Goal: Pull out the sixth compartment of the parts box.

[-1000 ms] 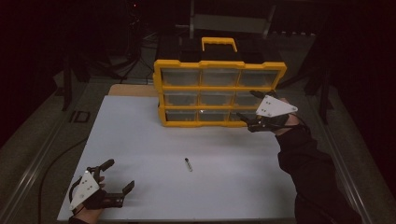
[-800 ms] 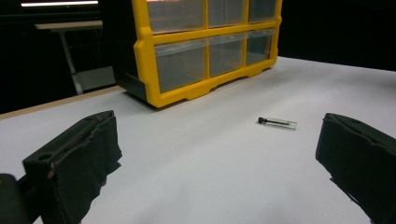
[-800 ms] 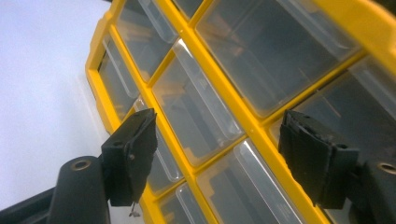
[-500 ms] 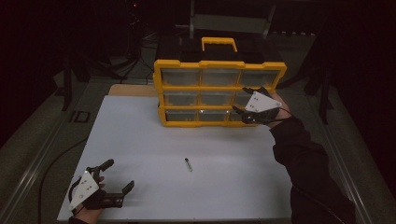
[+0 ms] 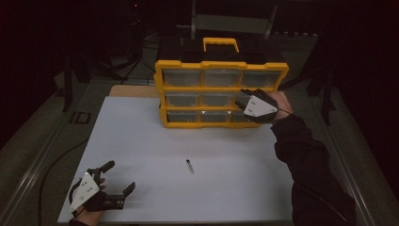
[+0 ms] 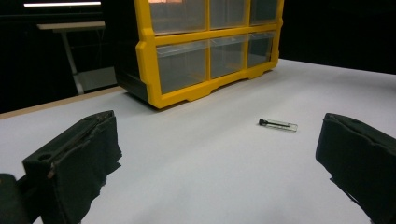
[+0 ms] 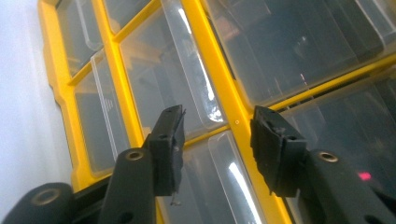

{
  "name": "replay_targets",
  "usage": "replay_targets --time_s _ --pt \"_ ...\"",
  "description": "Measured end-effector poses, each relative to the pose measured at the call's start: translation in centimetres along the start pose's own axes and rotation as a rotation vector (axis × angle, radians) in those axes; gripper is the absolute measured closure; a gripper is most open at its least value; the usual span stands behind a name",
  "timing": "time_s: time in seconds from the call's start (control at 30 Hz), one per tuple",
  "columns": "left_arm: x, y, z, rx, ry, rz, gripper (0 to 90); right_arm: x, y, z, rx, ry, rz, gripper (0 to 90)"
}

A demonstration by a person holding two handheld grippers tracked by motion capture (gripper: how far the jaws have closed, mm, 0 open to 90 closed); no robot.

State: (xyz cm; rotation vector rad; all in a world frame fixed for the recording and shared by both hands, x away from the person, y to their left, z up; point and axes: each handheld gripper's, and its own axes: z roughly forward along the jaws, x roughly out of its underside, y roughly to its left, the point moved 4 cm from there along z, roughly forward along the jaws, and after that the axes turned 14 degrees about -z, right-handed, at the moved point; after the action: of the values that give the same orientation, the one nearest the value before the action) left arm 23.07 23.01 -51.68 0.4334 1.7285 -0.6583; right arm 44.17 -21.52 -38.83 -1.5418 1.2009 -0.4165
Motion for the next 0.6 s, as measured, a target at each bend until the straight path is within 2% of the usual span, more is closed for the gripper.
replay_targets --time_s 0.3,0.43,0.5,0.6 --pt "-0.1 -0.1 0.0 0.003 -0.006 0.007 0.3 0.7 -0.2 0.7 -0.037 0.021 -0.129 63.2" --pt "0.0 -0.1 0.0 0.005 -0.004 0.006 0.3 1.0 -0.5 1.2 -0.087 0.027 -0.148 65.7" --pt "0.0 -0.1 0.0 0.005 -0.002 0.006 0.3 1.1 -0.8 1.3 -0.126 0.019 -0.142 67.0" --pt "0.0 -0.1 0.0 0.008 -0.001 0.007 0.3 1.1 -0.7 1.3 -0.121 0.023 -0.163 68.4"
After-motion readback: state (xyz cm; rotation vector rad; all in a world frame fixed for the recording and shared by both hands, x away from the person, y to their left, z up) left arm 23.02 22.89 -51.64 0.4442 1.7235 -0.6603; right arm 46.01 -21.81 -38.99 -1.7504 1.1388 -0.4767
